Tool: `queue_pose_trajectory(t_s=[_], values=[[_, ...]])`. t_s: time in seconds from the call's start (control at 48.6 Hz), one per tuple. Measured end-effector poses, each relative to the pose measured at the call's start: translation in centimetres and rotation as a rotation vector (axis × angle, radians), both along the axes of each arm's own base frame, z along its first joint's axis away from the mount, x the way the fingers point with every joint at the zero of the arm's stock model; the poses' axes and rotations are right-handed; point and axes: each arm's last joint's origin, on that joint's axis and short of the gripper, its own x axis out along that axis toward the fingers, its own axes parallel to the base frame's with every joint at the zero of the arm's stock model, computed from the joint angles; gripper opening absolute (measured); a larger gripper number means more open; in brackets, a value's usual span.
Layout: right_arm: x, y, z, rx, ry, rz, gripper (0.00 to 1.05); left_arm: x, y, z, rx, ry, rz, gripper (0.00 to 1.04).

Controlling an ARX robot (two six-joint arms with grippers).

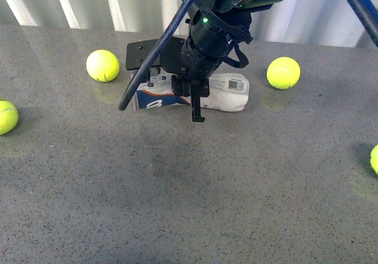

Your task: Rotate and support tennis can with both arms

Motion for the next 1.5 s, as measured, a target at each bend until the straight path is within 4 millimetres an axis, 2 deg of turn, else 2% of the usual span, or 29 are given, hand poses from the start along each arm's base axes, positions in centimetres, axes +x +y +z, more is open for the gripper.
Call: queue_pose_trajectory(t_s=[0.144, 0.247, 0.329, 0.391, 0.576, 0.699, 0.926, 1.008, 1.09, 1.193, 1.275, 1.337, 1.399, 1.481, 1.502], values=[[0.2, -0.2, -0.6, 0.033, 0.018, -0.041, 0.38, 0.0, 0.0, 0.0, 0.000, 0.000, 0.000, 0.98], [0.0, -0.3, -1.0, 0.059, 0.058, -0.063, 0.50, 0.0, 0.0, 0.0, 0.000, 0.000, 0.000, 0.98], [-0.3, -0.5, -1.1, 0.086, 0.098, -0.089, 0.66, 0.0, 0.0, 0.0, 0.000, 0.000, 0.000, 0.98], [-0.6, -0.6, -0.9, 0.106, 0.120, -0.103, 0.77, 0.0, 0.0, 0.0, 0.000, 0.000, 0.000, 0.98], [-1.2, -0.9, 0.3, 0.141, 0.134, -0.122, 0.99, 0.0, 0.0, 0.0, 0.000, 0.000, 0.000, 0.98], [-1.7, -1.0, 1.4, 0.174, 0.128, -0.130, 0.97, 0.0, 0.0, 0.0, 0.000, 0.000, 0.000, 0.98], [-3.0, -1.3, 4.7, 0.306, 0.157, -0.183, 0.98, 0.0, 0.0, 0.0, 0.000, 0.000, 0.000, 0.98], [-3.7, -1.6, 6.5, 0.387, 0.170, -0.213, 0.98, 0.0, 0.0, 0.0, 0.000, 0.000, 0.000, 0.98], [-4.5, -2.4, 9.4, 0.521, 0.165, -0.312, 0.98, 0.0, 0.0, 0.0, 0.000, 0.000, 0.000, 0.98], [-5.9, -5.2, 13.2, 0.700, 0.074, -0.592, 0.98, 0.0, 0.0, 0.0, 0.000, 0.000, 0.000, 0.98], [-7.6, -9.7, 15.1, 0.836, -0.085, -0.931, 0.98, 0.0, 0.0, 0.0, 0.000, 0.000, 0.000, 0.98], [-9.0, -12.1, 15.1, 0.869, -0.150, -1.089, 0.98, 0.0, 0.0, 0.0, 0.000, 0.000, 0.000, 0.98], [-9.6, -13.6, 14.8, 0.893, -0.159, -1.182, 0.98, 0.0, 0.0, 0.0, 0.000, 0.000, 0.000, 0.98], [-9.8, -13.5, 14.2, 0.901, -0.139, -1.192, 0.97, 0.0, 0.0, 0.0, 0.000, -0.001, -0.002, 0.98], [-9.8, -13.5, 13.9, 0.940, -0.213, -1.188, 0.93, 0.0, 0.0, 0.0, 0.000, 0.000, -0.002, 0.98]])
